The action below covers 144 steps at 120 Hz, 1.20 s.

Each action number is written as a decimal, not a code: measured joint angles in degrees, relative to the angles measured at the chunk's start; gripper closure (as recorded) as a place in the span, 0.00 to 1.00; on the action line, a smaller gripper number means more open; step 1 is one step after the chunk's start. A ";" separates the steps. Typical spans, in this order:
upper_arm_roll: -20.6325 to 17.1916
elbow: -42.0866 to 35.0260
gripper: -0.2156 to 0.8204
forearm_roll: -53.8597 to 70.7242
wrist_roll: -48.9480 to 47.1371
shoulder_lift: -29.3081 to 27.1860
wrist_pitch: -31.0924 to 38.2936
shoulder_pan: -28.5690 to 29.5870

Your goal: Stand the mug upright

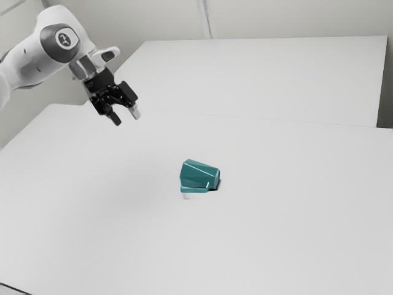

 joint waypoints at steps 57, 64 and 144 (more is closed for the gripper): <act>0.46 -13.16 0.21 -27.84 16.63 8.28 14.86 0.19; 0.06 -13.20 0.21 -29.16 18.59 9.92 15.49 0.00; -4.26 -14.88 0.31 -40.06 31.47 15.63 13.85 -0.63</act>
